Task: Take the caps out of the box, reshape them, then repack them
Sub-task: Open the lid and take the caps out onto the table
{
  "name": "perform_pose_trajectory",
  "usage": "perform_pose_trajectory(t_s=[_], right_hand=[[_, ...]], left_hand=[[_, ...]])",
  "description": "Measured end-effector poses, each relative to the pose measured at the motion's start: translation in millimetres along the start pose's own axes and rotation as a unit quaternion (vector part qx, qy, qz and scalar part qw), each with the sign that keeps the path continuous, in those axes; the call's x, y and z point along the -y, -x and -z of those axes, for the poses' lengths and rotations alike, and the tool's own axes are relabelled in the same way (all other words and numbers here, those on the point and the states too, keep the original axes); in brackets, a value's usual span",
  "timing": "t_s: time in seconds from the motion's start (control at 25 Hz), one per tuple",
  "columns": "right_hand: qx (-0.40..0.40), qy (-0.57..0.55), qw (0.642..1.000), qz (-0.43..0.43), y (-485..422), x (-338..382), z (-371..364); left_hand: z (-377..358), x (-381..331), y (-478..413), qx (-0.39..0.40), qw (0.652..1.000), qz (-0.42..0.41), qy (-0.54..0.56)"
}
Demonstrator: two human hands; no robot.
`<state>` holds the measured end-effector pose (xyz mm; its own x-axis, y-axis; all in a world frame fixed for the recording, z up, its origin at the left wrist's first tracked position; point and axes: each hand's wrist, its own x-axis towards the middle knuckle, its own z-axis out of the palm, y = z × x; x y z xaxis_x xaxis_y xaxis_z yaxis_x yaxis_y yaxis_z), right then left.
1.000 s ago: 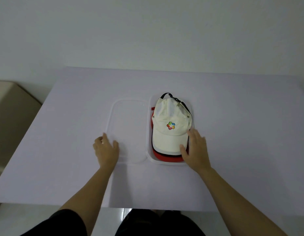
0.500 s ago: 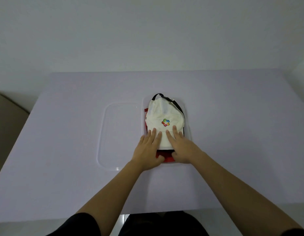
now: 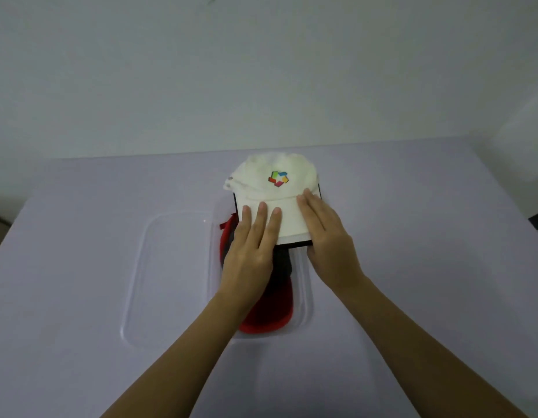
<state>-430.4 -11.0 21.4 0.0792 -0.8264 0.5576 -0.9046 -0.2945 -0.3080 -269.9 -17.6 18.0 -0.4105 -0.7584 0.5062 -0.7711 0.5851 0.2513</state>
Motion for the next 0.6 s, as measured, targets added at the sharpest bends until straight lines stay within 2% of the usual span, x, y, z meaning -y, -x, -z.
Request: perform_pose_trajectory(t_s=[0.12, 0.2, 0.36, 0.52, 0.6], right_hand=[[-0.025, 0.011, 0.999, -0.027, -14, -58, 3], [0.007, 0.023, 0.999, -0.044, -13, -105, -5], [0.142, 0.040, 0.987, -0.067, 5, -187, -32], [0.280, 0.003, 0.957, -0.073, 17, -226, -58], [0.353, -0.018, 0.932, -0.077, 17, -236, -65]], left_hand=[[-38, -22, -48, 0.006, 1.000, -0.019, -0.011], [-74, -35, -73, 0.081, 0.996, -0.024, -0.008], [-146, -53, -95, 0.267, 0.963, -0.009, -0.026], [-187, -60, -97, 0.360, 0.931, 0.046, -0.029], [-203, -57, -95, 0.376, 0.924, 0.066, -0.034]])
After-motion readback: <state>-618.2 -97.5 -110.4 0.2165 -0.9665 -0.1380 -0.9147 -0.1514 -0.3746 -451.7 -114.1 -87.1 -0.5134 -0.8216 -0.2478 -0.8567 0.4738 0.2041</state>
